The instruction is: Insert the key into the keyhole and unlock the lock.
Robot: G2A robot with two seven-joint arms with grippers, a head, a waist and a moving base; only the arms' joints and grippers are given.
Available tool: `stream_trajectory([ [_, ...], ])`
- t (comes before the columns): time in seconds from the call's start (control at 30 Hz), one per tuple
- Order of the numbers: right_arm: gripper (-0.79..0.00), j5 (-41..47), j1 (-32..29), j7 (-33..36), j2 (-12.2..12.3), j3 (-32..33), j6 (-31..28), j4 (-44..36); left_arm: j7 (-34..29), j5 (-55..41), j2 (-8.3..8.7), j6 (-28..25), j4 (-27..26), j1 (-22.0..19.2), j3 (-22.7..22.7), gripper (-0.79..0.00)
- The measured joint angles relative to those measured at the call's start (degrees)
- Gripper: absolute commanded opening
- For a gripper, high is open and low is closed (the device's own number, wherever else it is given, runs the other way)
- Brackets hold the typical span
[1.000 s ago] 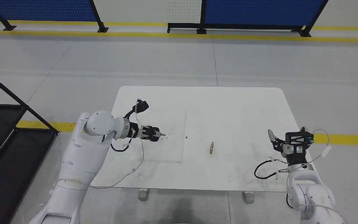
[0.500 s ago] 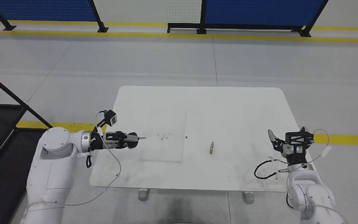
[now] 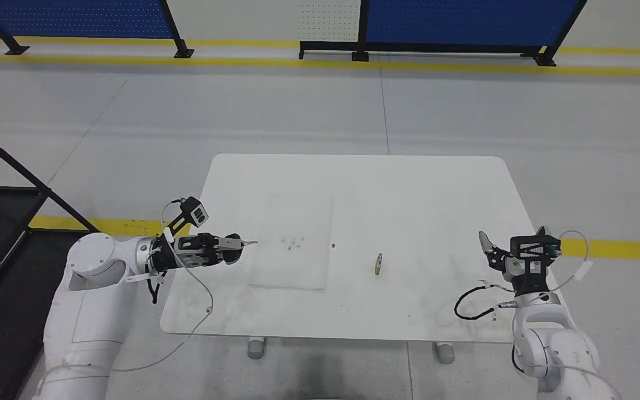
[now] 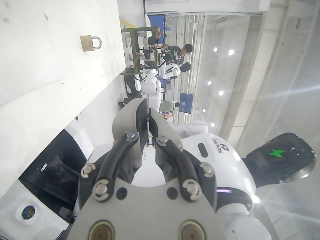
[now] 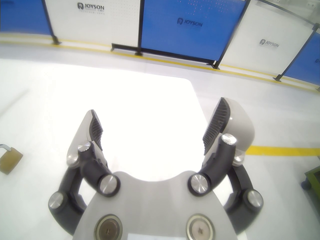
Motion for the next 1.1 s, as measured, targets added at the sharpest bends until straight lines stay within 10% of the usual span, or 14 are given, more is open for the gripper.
stream_trajectory([
  [0.5, 0.000, 2.31, 3.31, 8.51, -1.01, -9.93, -3.95, -6.46, 0.00, 0.00, 0.00, 0.00, 0.00, 0.00, 0.00, -0.785],
  [1.1, 0.000, 22.94, 22.85, 56.69, -2.89, -22.25, 1.61, -8.07, 0.00, 0.00, 0.00, 0.00, 0.00, 0.00, 0.00, -0.785],
])
